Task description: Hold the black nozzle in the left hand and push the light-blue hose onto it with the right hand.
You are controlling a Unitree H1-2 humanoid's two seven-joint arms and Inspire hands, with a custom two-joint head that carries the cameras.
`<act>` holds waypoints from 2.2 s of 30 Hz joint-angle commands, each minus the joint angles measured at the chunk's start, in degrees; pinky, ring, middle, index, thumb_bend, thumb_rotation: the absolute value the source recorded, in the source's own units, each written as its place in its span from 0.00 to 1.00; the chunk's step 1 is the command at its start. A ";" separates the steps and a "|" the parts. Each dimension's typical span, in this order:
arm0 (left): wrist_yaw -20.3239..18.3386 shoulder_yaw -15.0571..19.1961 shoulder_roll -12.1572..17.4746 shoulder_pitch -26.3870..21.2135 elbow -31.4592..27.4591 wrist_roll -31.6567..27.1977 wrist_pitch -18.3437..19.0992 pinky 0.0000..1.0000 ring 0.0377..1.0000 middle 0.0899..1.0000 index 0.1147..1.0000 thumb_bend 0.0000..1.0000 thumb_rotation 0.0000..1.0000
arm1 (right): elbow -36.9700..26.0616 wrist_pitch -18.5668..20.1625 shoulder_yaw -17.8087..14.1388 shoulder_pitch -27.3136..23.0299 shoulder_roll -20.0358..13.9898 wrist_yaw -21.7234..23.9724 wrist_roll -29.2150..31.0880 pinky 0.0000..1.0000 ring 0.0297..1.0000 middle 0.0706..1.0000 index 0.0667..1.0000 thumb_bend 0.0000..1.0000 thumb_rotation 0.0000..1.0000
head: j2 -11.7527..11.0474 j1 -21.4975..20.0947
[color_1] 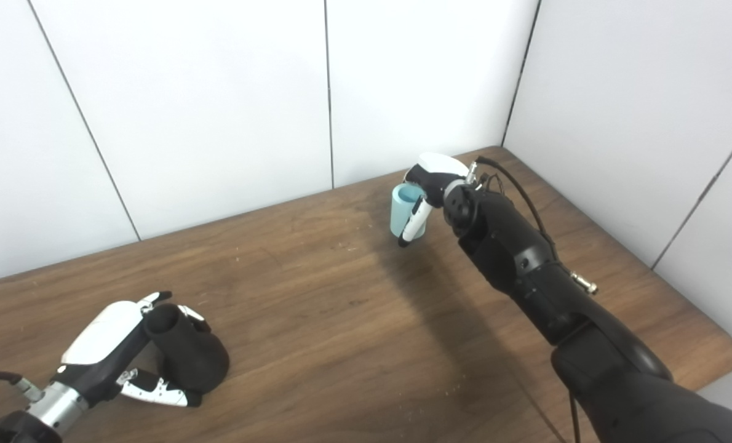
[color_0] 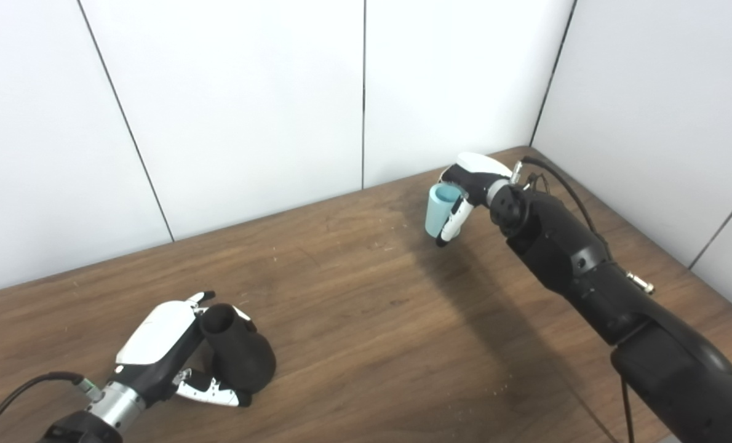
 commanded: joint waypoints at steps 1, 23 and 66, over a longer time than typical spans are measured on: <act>-5.85 -2.35 2.47 3.80 2.32 2.99 1.34 0.95 0.57 0.41 0.43 0.53 0.00 | -0.34 -0.44 -0.88 -3.14 -1.66 -1.61 0.11 0.54 0.60 0.61 0.58 0.72 0.00 | 0.08 -0.05; -6.29 -2.48 2.60 3.84 1.93 3.28 1.67 0.95 0.57 0.41 0.42 0.53 0.00 | -0.92 -0.76 -1.19 -2.10 -1.54 -3.83 0.65 0.44 0.41 0.47 0.47 0.52 0.00 | 0.60 -0.06; -10.64 -6.82 -4.83 -0.92 0.61 7.18 12.31 0.95 0.58 0.45 0.41 0.52 0.00 | -35.66 -7.63 1.72 -9.95 5.69 10.77 8.02 0.35 0.45 0.44 0.43 0.50 0.00 | 5.47 24.46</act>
